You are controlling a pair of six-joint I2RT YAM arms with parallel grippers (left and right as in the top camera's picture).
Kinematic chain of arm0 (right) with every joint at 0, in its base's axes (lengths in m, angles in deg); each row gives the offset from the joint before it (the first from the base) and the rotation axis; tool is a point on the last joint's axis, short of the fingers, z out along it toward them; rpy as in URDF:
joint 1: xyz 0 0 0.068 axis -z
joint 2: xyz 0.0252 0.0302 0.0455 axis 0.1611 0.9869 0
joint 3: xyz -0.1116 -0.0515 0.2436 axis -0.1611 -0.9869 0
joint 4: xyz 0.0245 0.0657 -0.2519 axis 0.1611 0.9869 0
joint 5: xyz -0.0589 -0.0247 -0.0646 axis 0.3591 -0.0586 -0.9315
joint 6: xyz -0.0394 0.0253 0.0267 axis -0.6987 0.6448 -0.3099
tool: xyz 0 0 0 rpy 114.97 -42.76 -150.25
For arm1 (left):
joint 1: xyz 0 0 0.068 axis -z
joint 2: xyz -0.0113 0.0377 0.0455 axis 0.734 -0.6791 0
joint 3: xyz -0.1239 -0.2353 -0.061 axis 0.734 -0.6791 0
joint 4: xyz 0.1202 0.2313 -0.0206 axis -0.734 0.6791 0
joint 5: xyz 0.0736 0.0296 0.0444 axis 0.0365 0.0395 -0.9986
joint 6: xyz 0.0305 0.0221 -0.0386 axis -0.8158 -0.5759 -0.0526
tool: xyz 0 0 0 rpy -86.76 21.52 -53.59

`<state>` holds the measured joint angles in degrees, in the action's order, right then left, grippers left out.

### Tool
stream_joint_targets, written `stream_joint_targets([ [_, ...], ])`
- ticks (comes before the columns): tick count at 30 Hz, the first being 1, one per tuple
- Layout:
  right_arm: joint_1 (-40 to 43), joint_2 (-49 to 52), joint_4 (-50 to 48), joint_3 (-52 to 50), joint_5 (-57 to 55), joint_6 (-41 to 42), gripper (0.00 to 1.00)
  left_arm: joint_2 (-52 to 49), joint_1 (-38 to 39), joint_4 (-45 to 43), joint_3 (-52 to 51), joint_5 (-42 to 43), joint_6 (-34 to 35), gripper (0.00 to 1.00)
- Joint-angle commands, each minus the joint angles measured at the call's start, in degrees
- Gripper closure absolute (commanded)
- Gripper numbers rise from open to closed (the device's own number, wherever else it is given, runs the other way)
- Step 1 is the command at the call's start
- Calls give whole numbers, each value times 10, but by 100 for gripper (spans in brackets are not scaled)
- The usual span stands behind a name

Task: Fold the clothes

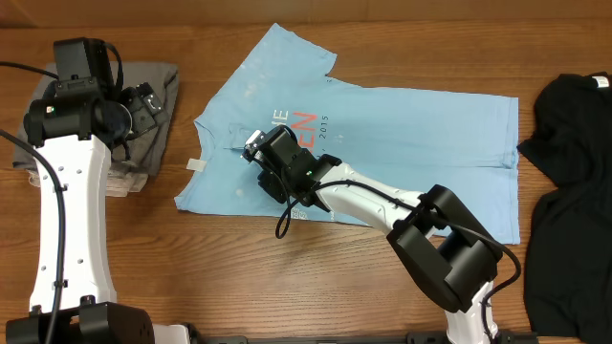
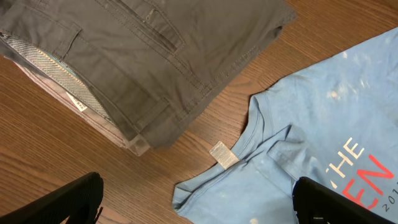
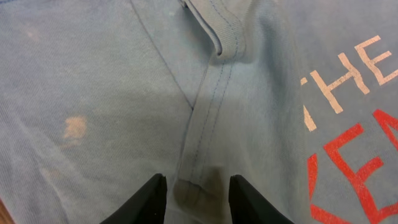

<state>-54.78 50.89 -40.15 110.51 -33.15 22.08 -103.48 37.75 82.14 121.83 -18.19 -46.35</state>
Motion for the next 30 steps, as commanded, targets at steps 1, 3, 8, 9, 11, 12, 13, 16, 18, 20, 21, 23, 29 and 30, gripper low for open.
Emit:
stream_joint_targets([
  [1,-1,16,-4,1,-3,-1,59,1,1,0,7,5,6,0],
  [3,-1,17,-5,1,-3,-1,57,1,1,0,7,5,6,0],
  [8,-1,17,-9,0,-3,3,56,1,1,0,7,5,6,0],
  [9,-1,18,-8,1,-3,3,56,1,1,0,7,5,6,0],
  [11,-1,18,-6,1,-3,3,55,1,1,0,7,5,6,0],
  [12,-1,18,-5,1,-3,3,55,1,1,0,7,5,6,0],
  [13,-1,18,-4,0,-3,3,55,1,1,0,7,5,6,0],
  [16,-1,21,-4,0,-3,3,56,1,1,0,7,5,6,0],
  [18,-1,23,-3,0,-3,5,55,1,1,0,7,5,6,0],
  [20,-1,24,3,0,-2,10,56,1,1,0,7,5,6,0],
  [21,-1,24,5,0,-2,15,56,1,1,0,7,5,6,0],
  [23,-1,24,7,0,-1,18,56,1,1,0,7,5,6,0],
  [29,-1,24,5,1,-1,18,67,1,1,0,7,5,6,0],
  [30,-1,24,5,0,-1,20,70,1,1,0,7,5,6,0],
])
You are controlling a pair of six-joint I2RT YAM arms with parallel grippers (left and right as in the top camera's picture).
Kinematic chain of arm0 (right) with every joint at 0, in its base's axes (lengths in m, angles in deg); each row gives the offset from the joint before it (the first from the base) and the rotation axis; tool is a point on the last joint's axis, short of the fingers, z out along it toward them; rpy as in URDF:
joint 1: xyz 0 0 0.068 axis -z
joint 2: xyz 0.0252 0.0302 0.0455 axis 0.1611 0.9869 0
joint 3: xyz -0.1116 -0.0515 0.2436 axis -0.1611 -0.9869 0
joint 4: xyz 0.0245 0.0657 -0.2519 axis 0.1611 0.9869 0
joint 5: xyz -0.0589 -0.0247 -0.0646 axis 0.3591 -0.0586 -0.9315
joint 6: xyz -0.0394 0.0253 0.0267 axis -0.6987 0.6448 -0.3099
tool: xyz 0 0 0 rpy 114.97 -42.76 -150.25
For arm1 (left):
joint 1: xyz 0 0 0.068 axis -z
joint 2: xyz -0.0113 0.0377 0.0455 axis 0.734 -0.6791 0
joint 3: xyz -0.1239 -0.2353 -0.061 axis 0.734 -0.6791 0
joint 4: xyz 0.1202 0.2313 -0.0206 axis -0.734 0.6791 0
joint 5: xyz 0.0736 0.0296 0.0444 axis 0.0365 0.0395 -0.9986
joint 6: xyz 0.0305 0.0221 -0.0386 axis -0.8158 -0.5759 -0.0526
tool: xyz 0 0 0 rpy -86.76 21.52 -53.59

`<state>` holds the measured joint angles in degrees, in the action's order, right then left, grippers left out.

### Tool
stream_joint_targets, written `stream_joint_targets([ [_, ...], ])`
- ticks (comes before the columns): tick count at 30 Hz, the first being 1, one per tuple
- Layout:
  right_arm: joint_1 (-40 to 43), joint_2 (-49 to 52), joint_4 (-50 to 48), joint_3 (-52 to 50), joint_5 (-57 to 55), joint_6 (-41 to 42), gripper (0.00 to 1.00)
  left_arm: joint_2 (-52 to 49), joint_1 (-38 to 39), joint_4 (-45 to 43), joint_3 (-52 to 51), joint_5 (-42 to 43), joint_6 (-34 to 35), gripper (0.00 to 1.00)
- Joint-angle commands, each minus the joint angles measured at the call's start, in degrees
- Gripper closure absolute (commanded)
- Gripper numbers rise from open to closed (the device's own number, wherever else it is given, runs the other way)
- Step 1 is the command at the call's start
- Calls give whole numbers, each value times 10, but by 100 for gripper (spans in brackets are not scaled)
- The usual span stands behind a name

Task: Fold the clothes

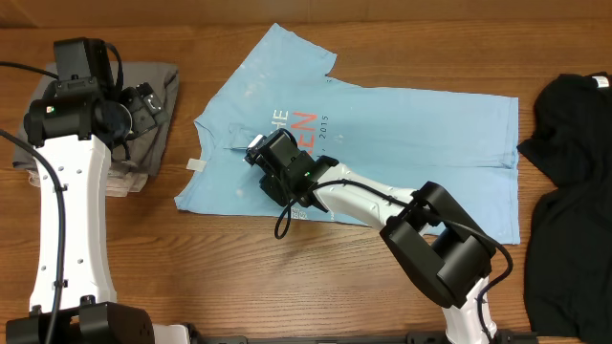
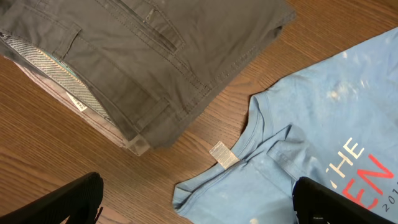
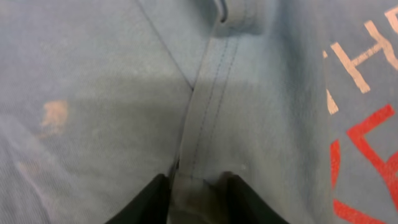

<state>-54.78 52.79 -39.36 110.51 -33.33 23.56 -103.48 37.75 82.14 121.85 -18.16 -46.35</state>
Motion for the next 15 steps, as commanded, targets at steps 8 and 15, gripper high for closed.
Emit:
stream_joint_targets([
  [8,-1,5,-2,2,1,20,84,1,1,0,7,4,6,0],
  [15,-1,-4,8,2,1,38,92,1,1,0,7,5,6,0],
])
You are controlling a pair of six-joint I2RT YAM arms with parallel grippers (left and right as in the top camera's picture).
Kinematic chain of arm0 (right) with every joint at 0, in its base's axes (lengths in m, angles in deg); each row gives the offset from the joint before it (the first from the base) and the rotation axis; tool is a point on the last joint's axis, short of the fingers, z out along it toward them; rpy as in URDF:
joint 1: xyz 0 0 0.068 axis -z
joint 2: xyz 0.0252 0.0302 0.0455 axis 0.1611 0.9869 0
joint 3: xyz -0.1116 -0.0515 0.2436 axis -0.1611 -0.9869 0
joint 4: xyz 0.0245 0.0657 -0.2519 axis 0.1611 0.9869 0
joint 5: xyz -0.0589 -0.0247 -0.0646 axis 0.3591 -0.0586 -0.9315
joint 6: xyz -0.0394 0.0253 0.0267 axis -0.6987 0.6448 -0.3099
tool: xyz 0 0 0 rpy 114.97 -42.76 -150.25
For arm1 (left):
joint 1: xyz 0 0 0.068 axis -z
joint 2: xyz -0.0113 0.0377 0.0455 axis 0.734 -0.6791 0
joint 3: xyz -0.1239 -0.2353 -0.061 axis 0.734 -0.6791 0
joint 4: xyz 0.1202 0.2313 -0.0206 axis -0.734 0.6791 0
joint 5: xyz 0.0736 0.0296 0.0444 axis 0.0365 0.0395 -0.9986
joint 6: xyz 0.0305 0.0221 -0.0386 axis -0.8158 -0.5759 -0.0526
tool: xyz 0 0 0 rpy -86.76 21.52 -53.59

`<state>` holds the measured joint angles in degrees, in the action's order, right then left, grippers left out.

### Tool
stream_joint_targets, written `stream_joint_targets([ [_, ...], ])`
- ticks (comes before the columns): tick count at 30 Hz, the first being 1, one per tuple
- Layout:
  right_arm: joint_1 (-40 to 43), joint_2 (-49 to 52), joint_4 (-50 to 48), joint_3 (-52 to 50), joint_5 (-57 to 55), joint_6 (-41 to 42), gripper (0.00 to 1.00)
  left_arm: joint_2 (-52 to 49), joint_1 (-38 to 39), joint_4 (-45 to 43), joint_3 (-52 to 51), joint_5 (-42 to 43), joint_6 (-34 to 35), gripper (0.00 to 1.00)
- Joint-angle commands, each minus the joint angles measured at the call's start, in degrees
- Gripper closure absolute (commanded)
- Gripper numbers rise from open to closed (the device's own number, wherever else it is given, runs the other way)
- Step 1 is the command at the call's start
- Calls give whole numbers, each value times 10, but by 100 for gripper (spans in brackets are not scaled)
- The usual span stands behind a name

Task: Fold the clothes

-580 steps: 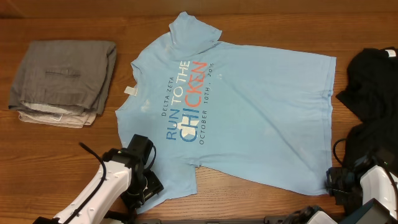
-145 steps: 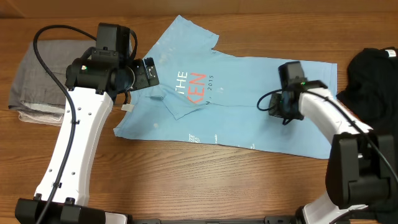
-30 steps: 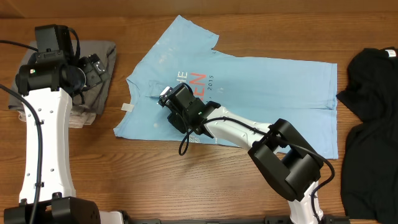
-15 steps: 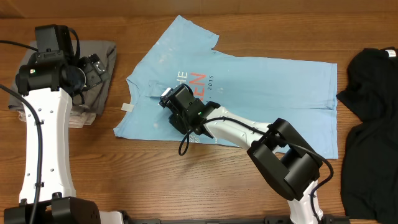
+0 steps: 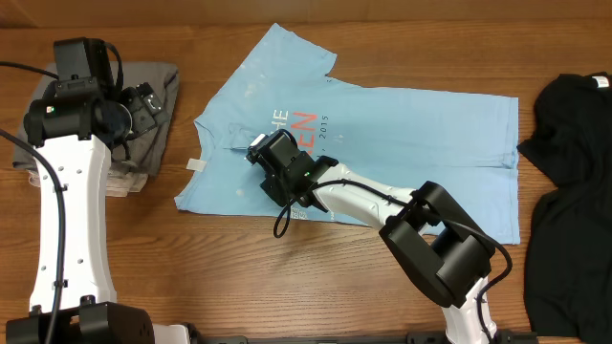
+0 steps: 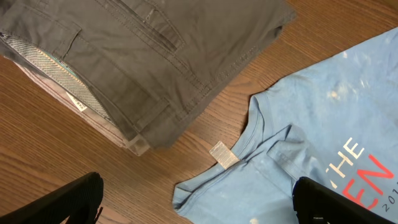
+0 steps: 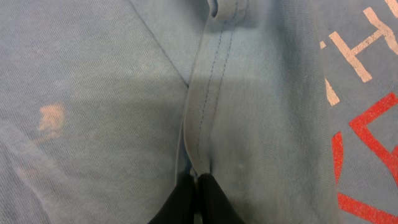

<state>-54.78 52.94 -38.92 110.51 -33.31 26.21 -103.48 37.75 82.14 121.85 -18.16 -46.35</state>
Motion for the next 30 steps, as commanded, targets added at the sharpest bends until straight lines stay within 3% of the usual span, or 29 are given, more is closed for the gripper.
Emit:
stream_joint_targets([
  [1,-1,-6,7,2,1,11,92,1,1,0,7,4,6,0],
  [30,-1,-49,20,6,18,11,94,1,1,0,7,4,6,0],
])
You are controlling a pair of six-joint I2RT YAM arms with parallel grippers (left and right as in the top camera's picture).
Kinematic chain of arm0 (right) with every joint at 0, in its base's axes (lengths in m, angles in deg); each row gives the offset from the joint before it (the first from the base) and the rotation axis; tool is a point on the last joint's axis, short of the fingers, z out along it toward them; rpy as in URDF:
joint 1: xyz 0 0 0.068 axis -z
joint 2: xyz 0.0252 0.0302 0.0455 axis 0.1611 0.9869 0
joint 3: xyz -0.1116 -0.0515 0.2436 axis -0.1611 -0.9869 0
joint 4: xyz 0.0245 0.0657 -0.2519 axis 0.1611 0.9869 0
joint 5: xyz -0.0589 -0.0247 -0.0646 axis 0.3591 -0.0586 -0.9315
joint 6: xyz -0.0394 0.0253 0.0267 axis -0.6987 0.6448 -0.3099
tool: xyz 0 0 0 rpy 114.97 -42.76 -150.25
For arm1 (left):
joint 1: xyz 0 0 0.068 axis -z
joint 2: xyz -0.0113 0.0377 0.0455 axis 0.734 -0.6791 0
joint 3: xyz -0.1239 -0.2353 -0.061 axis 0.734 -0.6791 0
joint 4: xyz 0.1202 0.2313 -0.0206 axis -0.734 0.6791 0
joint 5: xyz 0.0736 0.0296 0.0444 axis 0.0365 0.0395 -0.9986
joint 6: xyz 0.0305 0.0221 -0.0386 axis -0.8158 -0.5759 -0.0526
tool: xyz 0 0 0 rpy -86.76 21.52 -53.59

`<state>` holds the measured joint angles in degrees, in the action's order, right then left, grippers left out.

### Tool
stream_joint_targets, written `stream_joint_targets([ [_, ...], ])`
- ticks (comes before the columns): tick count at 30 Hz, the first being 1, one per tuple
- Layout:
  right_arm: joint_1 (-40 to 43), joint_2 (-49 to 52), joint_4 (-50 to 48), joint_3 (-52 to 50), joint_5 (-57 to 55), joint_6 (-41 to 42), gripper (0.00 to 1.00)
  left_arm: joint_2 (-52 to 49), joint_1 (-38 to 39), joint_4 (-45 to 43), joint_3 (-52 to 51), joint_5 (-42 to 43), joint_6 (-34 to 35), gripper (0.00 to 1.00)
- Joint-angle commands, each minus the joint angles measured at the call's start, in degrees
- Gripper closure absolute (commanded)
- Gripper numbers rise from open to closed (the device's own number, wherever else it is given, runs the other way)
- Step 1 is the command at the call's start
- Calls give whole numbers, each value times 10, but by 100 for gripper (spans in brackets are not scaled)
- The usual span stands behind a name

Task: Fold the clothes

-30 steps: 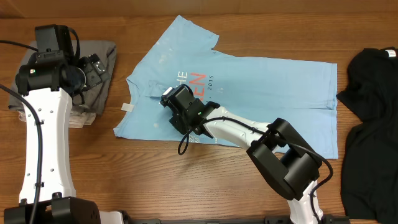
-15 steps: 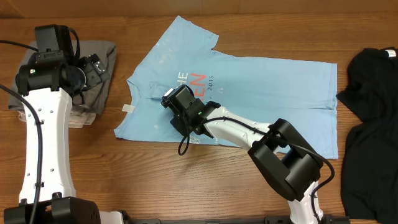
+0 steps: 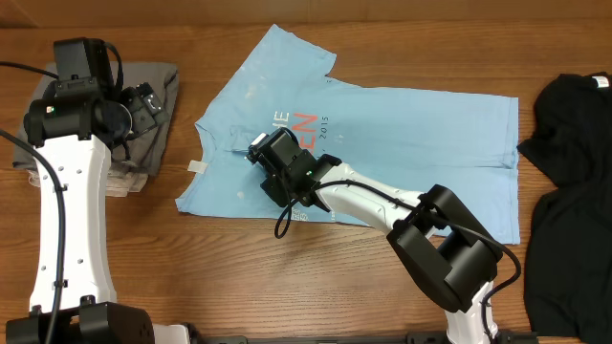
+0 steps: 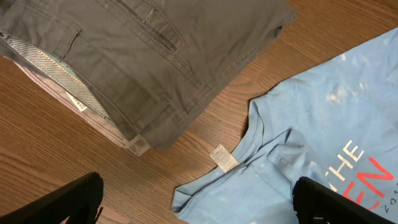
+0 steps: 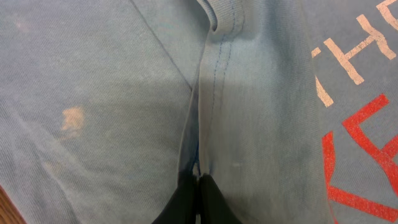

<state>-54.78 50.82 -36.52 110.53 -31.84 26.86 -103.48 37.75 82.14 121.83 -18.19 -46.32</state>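
A light blue T-shirt [image 3: 411, 124] with red and white print lies spread on the wooden table [image 3: 287, 277]. My right gripper [image 3: 265, 162] is down on its left part, shut on a stitched hem fold [image 5: 210, 93] that runs up toward the collar; the black fingertips [image 5: 189, 193] meet on the cloth. My left gripper [image 4: 199, 208] hangs open high above the table edge of the shirt [image 4: 323, 124], its fingers [image 4: 74, 199] wide apart with nothing between them. In the overhead view the left gripper [image 3: 143, 100] is over the grey garment.
A stack of folded grey trousers [image 3: 143, 115] lies at the far left, also in the left wrist view [image 4: 143, 56]. A black garment [image 3: 569, 191] is heaped at the right edge. A white label [image 4: 224, 158] sticks out at the shirt's collar.
My right gripper stays shut on the hem fold, and the shirt's collar edge has shifted slightly in the left wrist view. The left arm has not moved.
My right gripper first stood open astride the stitched hem fold of the blue shirt. Then its fingers were lower and closer around the fold, then shut on it. It still holds the fold, and the cloth has shifted a little. The left gripper stayed open over the trousers.
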Motion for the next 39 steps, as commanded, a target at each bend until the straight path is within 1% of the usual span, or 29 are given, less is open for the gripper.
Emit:
stream_joint_targets([
  [1,-1,-30,-3,6,3,4,94,1,1,0,7,5,6,0],
  [9,-1,-39,58,6,3,0,95,1,1,0,7,5,6,0],
  [13,-1,-39,69,5,3,0,90,1,1,0,7,5,6,0],
  [14,-1,-39,69,3,4,0,86,1,1,0,7,5,6,0],
  [15,-2,-39,69,3,5,0,75,1,1,0,7,5,6,0],
  [18,-2,-39,67,2,17,0,51,1,1,0,7,5,6,0],
  [20,-2,-39,63,3,16,0,44,1,1,0,7,5,6,0],
  [22,3,-45,61,12,14,2,42,1,1,0,7,5,6,0],
  [25,10,-66,60,38,21,38,42,1,1,0,7,5,6,0],
  [27,16,-80,55,58,30,65,44,1,1,0,7,5,6,0],
  [31,24,-81,28,71,32,97,56,1,1,0,7,5,6,0],
  [36,24,-41,-40,70,50,108,62,1,1,0,7,5,6,0],
  [39,24,-3,-84,70,51,109,70,1,1,0,7,5,6,0],
])
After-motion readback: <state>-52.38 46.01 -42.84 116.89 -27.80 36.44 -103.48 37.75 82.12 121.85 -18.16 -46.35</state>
